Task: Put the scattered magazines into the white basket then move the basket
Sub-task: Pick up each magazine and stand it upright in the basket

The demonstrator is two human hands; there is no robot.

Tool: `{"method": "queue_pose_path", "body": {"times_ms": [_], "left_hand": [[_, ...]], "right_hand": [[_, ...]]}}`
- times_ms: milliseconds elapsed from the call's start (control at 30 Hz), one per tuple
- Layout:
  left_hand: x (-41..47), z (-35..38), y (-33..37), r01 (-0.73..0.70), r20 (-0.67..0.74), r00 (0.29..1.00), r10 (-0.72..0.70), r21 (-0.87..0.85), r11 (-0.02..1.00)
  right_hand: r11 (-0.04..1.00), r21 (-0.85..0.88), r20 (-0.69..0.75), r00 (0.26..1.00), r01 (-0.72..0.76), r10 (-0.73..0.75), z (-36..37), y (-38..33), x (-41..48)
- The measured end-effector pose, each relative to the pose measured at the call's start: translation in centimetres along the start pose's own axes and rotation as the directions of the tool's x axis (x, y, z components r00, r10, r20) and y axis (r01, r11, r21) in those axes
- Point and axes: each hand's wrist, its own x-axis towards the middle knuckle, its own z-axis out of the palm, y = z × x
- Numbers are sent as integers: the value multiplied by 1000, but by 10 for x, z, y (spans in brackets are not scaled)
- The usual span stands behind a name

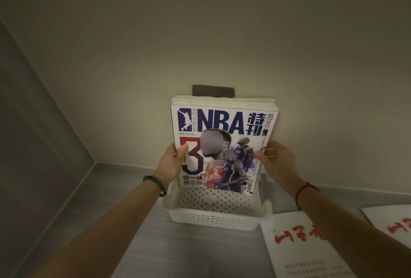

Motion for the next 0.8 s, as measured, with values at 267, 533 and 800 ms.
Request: {"method": "queue_pose_path", "body": {"times_ms": [267,533,800], "left_hand": [[-54,-4,4,49,-235,969,-75,-111,993],[-158,46,-1,73,-64,994,-88,-202,977],[-239,140,3,427,373,865,-335,-196,883]], "right_hand": [[996,-39,35,996,-78,80,-79,7,-29],[964,-67,91,960,-258,263,-176,66,-94],[876,-128,248,840,-465,482,-208,141,-157]]}}
